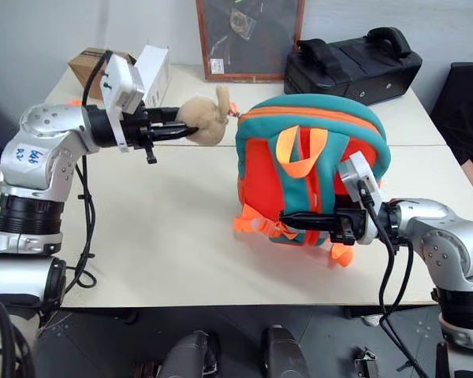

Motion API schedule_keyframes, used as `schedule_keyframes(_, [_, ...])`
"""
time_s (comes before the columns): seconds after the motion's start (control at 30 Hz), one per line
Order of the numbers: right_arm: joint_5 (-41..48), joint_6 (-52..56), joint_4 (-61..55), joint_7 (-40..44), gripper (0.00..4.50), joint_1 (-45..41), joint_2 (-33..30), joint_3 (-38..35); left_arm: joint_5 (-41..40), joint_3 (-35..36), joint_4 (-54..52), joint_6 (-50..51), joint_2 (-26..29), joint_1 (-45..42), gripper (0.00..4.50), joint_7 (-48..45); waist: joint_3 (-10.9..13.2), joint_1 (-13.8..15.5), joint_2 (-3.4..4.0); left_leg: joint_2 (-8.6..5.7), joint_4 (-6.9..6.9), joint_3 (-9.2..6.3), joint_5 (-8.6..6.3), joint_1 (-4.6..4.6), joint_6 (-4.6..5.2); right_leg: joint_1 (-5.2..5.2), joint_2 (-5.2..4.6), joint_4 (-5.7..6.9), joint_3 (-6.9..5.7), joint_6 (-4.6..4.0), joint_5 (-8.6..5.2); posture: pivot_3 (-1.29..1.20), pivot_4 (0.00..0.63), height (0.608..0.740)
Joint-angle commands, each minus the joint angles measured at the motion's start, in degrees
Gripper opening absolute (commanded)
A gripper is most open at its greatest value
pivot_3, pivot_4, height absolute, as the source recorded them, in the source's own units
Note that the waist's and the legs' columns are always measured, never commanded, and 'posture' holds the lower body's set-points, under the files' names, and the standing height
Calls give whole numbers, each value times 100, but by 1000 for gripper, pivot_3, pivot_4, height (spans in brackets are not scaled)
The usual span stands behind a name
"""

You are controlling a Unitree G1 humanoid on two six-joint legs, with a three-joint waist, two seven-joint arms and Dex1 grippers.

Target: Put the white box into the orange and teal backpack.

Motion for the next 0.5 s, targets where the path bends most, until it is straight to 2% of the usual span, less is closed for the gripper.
schedule_keyframes(0.03, [211,-11,-81,-170,0,-59,41,-310,49,-130,-701,168,277,967,932,-267,-2,-19,4,0,-3,3,0,5,0,0,0,2,4,0,0,0,150,740])
schedule_keyframes(0.2, [357,35,-110,-239,0,-125,48,-349,588,-589,-576,-164,-230,1449,932,218,-2,80,2,-1,7,-10,4,-3,-1,0,-2,5,-3,-1,0,0,150,740])
schedule_keyframes(0.37, [490,42,-257,-153,0,-87,-16,-376,1213,-1043,238,-686,-934,1205,932,639,-2,162,2,-5,16,-6,-5,-5,14,5,-5,3,-2,2,1,0,150,740])
schedule_keyframes(0.5, [404,-84,-400,-283,0,1,44,-351,1397,-1019,711,-959,-1187,1012,932,746,-2,157,2,-3,18,-5,-7,-4,15,5,-3,3,-2,2,1,0,150,740])
